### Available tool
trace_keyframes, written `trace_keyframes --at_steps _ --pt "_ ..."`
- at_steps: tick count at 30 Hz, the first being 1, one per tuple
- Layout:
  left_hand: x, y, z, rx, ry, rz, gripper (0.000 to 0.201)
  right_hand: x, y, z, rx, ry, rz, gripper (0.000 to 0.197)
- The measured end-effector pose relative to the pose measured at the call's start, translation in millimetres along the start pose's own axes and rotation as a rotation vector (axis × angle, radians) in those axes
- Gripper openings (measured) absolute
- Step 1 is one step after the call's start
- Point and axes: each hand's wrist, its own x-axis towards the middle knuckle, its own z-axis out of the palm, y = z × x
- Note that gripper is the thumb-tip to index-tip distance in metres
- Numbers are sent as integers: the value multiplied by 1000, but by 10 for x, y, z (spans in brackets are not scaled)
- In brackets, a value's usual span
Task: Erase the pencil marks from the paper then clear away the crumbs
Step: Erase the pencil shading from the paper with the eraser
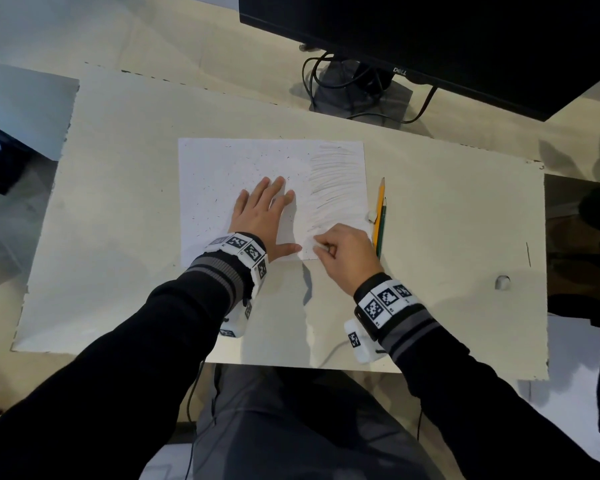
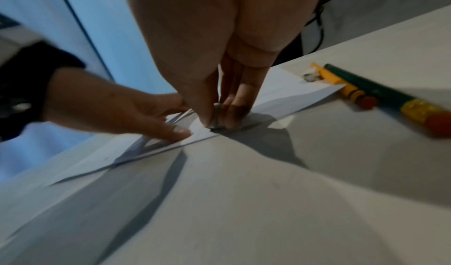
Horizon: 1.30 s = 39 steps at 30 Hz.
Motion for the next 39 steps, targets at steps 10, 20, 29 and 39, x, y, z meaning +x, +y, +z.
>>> trace_keyframes --at_steps 10,20,29,39 --pt "0 5 -6 2 -2 -2 103 16 -18 -2 -39 36 -3 16" --pt "-8 -42 -31 20 -45 28 108 -31 -138 63 56 41 -20 20" --pt "-2 -39 -9 25 -36 28 108 -26 -150 49 67 59 19 5" --pt "-6 -39 -16 19 -36 27 108 35 -141 63 8 20 -57 7"
